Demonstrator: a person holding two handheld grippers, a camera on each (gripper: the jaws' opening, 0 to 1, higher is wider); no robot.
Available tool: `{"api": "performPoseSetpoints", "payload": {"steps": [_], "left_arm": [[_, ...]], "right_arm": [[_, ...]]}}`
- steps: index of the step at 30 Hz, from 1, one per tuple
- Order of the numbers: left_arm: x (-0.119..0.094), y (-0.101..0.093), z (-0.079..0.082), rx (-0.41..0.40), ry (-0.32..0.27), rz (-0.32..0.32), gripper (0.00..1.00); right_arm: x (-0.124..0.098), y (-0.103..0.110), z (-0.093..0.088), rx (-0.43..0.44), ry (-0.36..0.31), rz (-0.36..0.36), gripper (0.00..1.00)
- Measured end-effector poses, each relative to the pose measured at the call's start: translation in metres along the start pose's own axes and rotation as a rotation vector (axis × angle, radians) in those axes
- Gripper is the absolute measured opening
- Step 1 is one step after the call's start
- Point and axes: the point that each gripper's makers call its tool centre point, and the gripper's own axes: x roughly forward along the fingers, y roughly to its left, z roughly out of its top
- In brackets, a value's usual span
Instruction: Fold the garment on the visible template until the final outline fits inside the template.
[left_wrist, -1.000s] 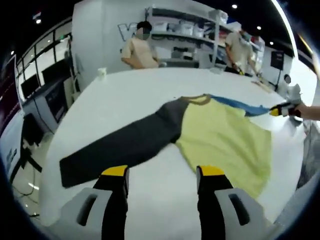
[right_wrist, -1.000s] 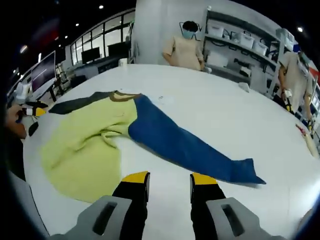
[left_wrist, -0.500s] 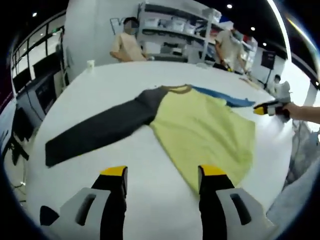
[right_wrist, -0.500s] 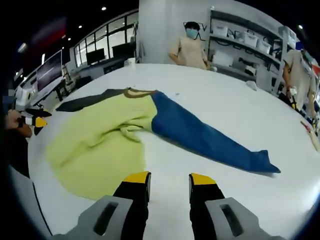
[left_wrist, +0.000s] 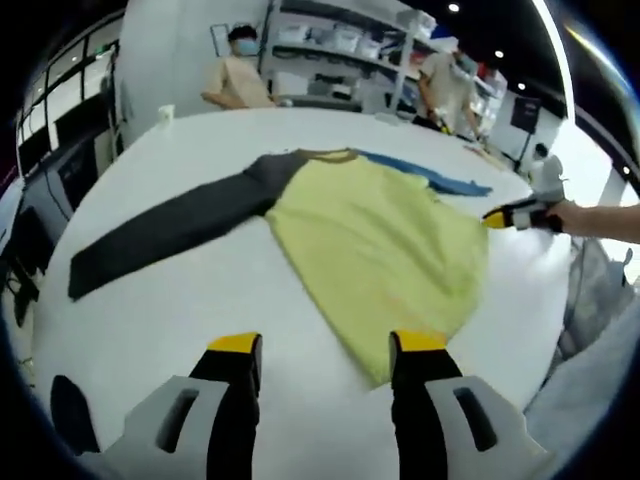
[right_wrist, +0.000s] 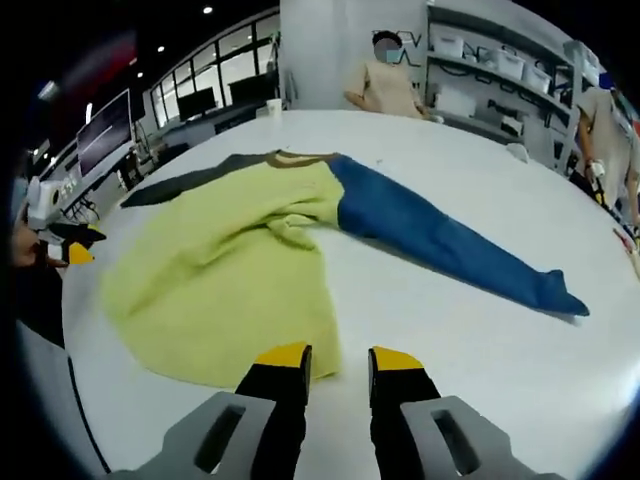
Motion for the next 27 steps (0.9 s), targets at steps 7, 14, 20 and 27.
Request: {"api": "performPoseSetpoints", "payload": {"steps": [7,14,20,27], "left_arm": [[-0.002,-0.011,-0.011,0.000,0.005,-0.016,0.44],[0.002,-0.025,-0.023,0.029,0.036,-0.059,0.39],[0.004,-0.038,-0.033,-0.018,0.034,-0.082,0.37],[0.011,-0.049,-0.045,0.023,0.073,-0.083,0.31]], "right_arm": [[0.004,0.007,-0.007,-0.003,0.021,0.011,0.11],[0.005,0.008,-0.011,0.001,0.028,0.016,0.00],[0.004,0.011,-0.014,-0.027,0.009,0.021,0.00],[0.001,0.015,-0.026,-0.043,0.052,0.024,0.00]]}}
